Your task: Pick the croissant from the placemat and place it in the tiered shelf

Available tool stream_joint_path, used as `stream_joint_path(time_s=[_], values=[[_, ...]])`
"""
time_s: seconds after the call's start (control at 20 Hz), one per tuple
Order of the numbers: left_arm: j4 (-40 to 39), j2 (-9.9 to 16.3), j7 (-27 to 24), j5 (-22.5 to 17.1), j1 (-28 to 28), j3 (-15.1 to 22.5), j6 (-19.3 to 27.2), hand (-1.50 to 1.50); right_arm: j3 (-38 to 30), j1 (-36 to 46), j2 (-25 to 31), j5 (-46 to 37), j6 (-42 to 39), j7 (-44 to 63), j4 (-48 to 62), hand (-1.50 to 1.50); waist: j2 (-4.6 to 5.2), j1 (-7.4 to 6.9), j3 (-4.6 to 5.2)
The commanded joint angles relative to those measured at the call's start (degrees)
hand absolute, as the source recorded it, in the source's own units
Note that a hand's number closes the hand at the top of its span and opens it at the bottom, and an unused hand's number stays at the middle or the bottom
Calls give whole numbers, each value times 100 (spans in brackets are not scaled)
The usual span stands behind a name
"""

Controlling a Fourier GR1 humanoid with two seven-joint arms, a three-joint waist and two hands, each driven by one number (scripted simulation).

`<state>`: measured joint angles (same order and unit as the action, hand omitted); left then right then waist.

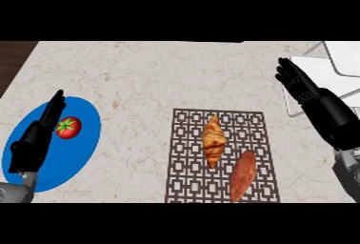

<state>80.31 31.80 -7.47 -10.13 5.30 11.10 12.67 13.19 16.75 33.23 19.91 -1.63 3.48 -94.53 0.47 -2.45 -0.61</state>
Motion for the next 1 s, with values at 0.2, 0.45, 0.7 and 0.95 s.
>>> stream_joint_path(time_s=[0.2,0.45,0.7,0.95], values=[[-467,-519,974,-838,-536,-168,-99,0,-310,256,809,-2134,1699,687,-503,150,-153,462,118],[-396,-745,1425,-1310,-684,-272,-171,0,-320,-578,1078,-3159,2598,2217,35,150,-119,658,103],[-581,-802,1630,-1404,-526,-295,-284,0,561,-1007,928,-4075,2665,3199,-1475,-150,-104,511,95],[-473,-843,1854,-1344,-427,-177,-284,0,1330,-1151,924,-4383,1963,4390,-2586,-150,-101,433,88]])
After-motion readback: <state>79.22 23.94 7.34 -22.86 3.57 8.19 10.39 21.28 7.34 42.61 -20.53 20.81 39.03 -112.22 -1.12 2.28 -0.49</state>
